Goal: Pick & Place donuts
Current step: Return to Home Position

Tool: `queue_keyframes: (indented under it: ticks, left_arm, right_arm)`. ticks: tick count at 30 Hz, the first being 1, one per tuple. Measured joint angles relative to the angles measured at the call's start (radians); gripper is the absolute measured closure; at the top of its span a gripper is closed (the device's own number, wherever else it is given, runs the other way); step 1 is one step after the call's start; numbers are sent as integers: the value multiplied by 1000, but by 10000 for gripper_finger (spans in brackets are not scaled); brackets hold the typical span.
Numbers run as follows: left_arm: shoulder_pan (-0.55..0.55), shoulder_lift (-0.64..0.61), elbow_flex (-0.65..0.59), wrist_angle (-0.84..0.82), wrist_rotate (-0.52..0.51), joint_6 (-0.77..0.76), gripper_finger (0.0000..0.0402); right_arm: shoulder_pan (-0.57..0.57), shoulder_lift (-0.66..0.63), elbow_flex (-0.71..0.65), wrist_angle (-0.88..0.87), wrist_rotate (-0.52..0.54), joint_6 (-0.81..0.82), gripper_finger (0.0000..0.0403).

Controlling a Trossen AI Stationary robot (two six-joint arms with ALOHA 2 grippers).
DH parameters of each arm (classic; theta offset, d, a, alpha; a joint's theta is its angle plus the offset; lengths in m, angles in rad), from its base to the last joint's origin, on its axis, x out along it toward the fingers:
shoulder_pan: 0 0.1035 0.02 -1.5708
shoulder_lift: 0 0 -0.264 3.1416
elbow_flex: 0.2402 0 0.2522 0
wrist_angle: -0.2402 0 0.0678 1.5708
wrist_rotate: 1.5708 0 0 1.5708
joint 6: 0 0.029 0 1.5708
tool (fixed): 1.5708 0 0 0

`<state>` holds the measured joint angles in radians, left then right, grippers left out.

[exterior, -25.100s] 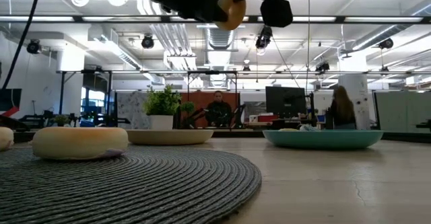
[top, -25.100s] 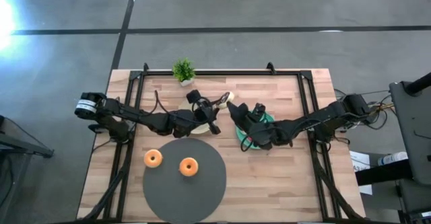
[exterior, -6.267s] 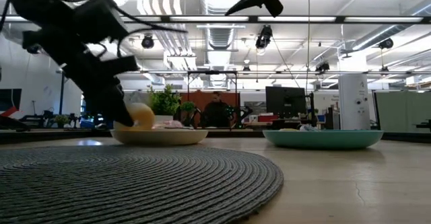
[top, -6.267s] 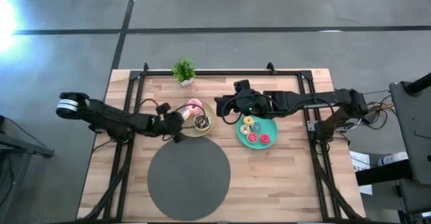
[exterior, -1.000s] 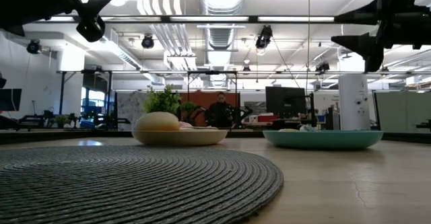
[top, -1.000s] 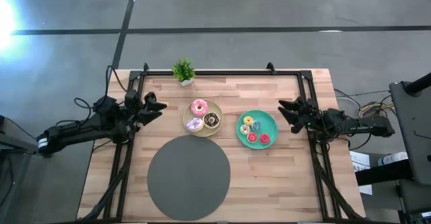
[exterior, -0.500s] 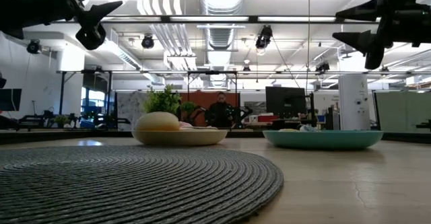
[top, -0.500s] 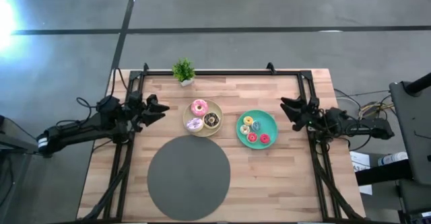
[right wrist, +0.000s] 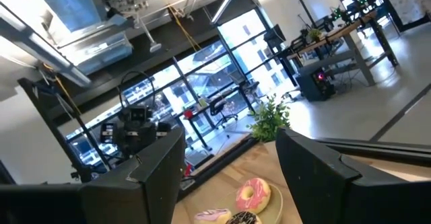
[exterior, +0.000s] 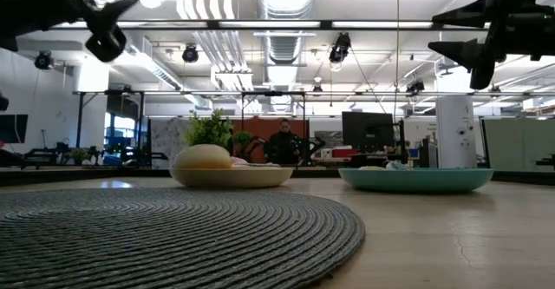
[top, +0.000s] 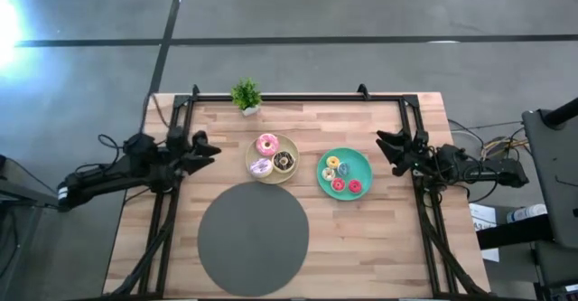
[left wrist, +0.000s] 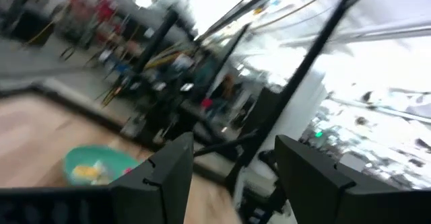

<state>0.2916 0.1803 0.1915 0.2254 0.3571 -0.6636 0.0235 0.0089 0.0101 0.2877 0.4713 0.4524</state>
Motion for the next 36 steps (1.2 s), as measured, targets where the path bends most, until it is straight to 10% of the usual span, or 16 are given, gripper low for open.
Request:
queue_keyframes:
  ticks: [11, 16, 24, 36]
  left_arm:
    - [-86, -179, -16, -15, 5, 34, 218]
    - [-129, -179, -16, -150, 84, 451, 218]
    - [-320, -180, -133, -192, -311, 706, 218]
    - [-327, -180, -183, -204, -346, 715, 218]
  right_arm:
    - [0, 0, 0, 0, 0, 0, 179]
    - [0, 1, 0, 0, 0, 0, 179]
    - [0, 1, 0, 0, 0, 0, 179]
    - [0, 0, 0, 0, 0, 0, 179]
